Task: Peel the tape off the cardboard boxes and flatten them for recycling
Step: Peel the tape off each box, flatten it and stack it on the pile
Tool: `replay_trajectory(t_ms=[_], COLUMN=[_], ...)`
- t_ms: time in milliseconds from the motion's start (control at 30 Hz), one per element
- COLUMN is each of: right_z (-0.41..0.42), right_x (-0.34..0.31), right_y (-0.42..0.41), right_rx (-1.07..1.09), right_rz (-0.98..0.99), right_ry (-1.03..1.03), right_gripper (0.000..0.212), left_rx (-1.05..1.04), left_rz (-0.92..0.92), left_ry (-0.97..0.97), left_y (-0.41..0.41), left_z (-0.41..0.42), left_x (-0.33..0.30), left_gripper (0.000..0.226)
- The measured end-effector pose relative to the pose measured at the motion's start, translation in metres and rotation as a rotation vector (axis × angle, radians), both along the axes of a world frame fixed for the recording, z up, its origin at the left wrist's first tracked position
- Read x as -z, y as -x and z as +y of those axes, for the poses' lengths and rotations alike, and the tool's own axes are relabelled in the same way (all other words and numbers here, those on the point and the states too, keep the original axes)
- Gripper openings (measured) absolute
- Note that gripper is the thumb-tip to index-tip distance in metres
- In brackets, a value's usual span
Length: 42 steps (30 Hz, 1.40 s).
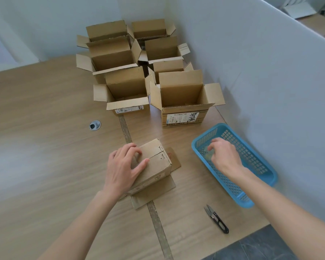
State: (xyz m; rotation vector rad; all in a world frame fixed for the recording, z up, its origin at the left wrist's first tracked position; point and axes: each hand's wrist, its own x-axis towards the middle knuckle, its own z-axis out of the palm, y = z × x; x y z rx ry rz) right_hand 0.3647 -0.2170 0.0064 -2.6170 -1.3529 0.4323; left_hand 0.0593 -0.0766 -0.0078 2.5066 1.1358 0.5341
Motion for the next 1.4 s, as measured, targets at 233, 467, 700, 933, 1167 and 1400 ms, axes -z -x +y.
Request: replay_trajectory(t_ms=[233,467,700,933,1167,1400], right_z=[0.04,0.064,0.012,-0.029,-0.031,-0.032], right_x=[-0.03,-0.032,-0.019,0.008,0.017,0.008], right_y=[0.073,0.082,0.001,-0.044,-0.042,-0.038], right_rx=[-0.396,-0.26,-0.006,0.108,-0.003,0.017], right_rz=[0.145,0.234,0.133,0.101,0.03,0.038], right_ry=[-0.411,-0.489,-0.44,-0.323,-0.161,-0.175], right_gripper=[0.016,0.011,0.023,0.019,0.022,0.036], left_rx=[-0.109,-0.151,-0.149,-0.154,-0.152,-0.157], left_rz=[-0.049,-0.01,-0.042,-0.041,-0.028,-0.038], left_ry=[-0.011,0.171,0.18,0.197,0.217,0.245], left_y=[0.009,0.025,0.024,0.017,0.015,0.015], left_z=[-0.003,-0.008,-0.008,-0.01,-0.007,-0.008], left_x=[-0.009,-0.019,-0.013,-0.006,-0.01,-0.009], left_gripper=[0.044,0.048,0.04,0.036,0.037,0.037])
